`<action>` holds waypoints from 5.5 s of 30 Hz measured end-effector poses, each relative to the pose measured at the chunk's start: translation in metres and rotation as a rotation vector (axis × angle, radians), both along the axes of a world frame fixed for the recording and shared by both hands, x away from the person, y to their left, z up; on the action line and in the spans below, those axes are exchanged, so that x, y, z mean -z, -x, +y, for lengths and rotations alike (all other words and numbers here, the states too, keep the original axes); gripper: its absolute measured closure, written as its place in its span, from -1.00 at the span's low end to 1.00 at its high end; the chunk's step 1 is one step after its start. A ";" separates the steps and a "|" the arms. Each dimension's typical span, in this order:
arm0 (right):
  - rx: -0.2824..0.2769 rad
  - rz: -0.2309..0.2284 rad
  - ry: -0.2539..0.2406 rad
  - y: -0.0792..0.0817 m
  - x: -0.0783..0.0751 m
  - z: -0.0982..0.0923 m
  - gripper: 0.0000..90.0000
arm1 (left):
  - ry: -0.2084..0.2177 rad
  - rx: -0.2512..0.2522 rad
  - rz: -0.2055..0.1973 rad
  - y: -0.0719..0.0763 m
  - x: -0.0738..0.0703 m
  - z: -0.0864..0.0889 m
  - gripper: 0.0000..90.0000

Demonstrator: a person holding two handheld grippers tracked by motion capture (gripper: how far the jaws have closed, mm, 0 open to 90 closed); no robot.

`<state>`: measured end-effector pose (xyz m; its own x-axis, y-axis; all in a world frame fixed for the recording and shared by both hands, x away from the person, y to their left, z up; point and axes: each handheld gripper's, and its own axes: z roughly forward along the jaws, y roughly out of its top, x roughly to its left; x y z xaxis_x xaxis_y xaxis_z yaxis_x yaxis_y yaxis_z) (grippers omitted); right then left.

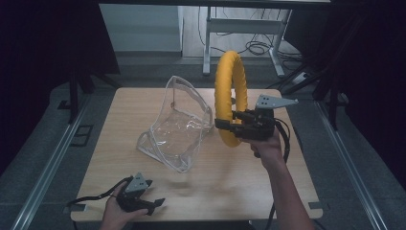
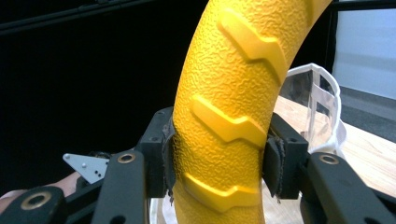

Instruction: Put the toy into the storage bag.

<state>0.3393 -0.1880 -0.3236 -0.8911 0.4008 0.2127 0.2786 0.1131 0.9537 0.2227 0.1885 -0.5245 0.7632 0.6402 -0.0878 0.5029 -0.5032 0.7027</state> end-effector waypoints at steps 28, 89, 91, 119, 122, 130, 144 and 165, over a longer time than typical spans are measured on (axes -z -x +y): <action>-0.031 -0.075 -0.088 0.010 -0.035 0.021 0.15 | -0.006 0.005 0.003 0.000 0.001 0.000 -0.59; -0.244 -0.091 -0.142 0.007 -0.051 0.117 0.14 | -0.008 0.005 -0.004 0.002 0.000 0.001 -0.59; -0.248 -0.089 -0.142 0.006 -0.050 0.119 0.14 | -0.009 0.005 -0.004 0.002 0.000 0.001 -0.59; -0.285 -0.025 -0.136 0.000 -0.027 0.137 0.14 | -0.019 0.009 -0.005 0.002 0.001 0.000 -0.59; -0.285 -0.025 -0.129 -0.002 -0.024 0.138 0.14 | -0.015 0.005 -0.002 0.002 0.001 0.000 -0.59; -0.284 -0.009 -0.130 -0.004 -0.017 0.139 0.14 | -0.019 0.003 -0.005 0.003 0.001 0.000 -0.59; -0.269 0.025 -0.121 -0.011 0.001 0.138 0.14 | -0.018 0.004 -0.002 0.003 0.002 0.000 -0.59; -0.265 0.071 -0.117 -0.017 0.026 0.137 0.14 | -0.019 0.008 -0.002 0.002 0.003 -0.001 -0.59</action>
